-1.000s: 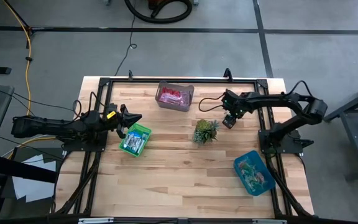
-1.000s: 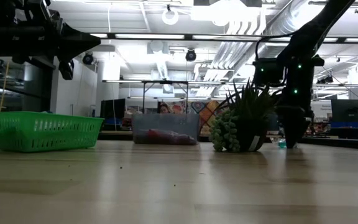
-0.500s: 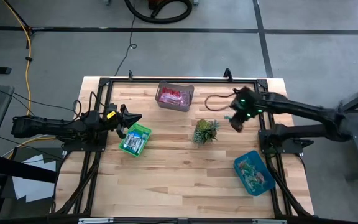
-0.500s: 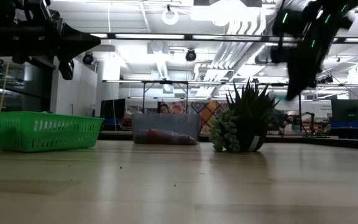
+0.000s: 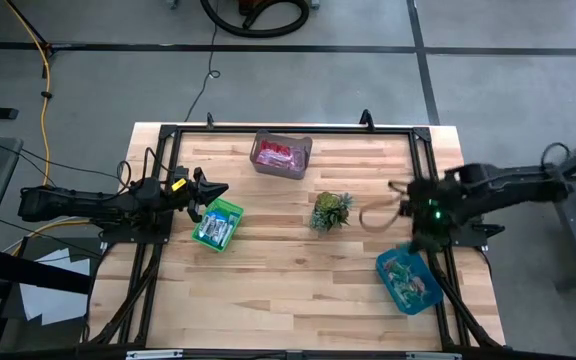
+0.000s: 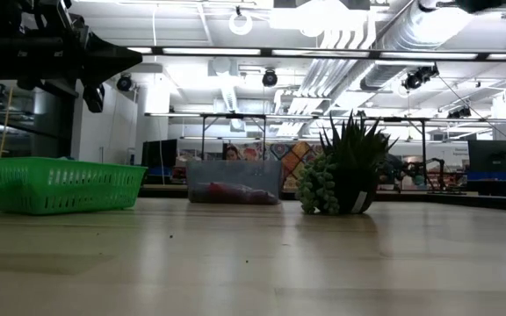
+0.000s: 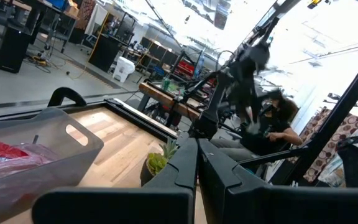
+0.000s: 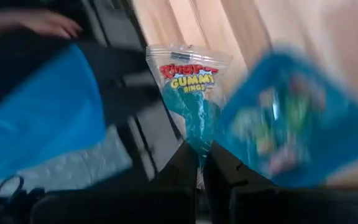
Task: Sort candy
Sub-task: Put the transparent candy into the blue bin, then return to Home Position
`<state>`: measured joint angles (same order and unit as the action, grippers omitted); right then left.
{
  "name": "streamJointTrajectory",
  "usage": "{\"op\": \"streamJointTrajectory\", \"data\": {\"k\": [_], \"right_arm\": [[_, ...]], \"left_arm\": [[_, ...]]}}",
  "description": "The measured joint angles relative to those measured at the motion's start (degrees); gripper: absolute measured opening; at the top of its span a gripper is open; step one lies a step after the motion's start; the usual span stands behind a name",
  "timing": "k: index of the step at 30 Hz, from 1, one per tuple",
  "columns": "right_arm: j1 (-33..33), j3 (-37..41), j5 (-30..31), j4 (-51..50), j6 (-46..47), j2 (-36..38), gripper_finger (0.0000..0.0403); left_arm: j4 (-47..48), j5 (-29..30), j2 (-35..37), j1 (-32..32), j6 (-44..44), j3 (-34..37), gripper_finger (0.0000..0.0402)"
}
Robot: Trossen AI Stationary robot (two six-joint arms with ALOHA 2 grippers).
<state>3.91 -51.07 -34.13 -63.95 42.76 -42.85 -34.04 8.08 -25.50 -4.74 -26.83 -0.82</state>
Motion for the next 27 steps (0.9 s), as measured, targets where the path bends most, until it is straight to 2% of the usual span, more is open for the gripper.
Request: {"op": "streamJointTrajectory", "data": {"k": [6,11,15,17,23,27], "right_arm": [[17.0,9.3,0.9,0.5,17.4,0.0,0.0003],[25.0,17.7,0.9,3.9,28.8,0.0,0.0012],[27.5,19.7,1.4,9.2,33.2,0.0,0.0033],[27.8,19.6,3.6,9.4,33.8,0.0,0.0051],[27.7,16.7,7.1,9.4,33.1,0.0,0.0126],[27.7,15.2,7.3,9.8,29.1,0.0,0.0171]], "left_arm": [[0.0,0.0,0.0,0.0,0.0,0.0,0.0],[0.0,0.0,0.0,0.0,0.0,0.0,0.0],[0.0,0.0,0.0,0.0,0.0,0.0,0.0],[0.0,0.0,0.0,0.0,0.0,0.0,0.0],[0.0,0.0,0.0,0.0,0.0,0.0,0.0],[0.0,0.0,0.0,0.0,0.0,0.0,0.0]]}}
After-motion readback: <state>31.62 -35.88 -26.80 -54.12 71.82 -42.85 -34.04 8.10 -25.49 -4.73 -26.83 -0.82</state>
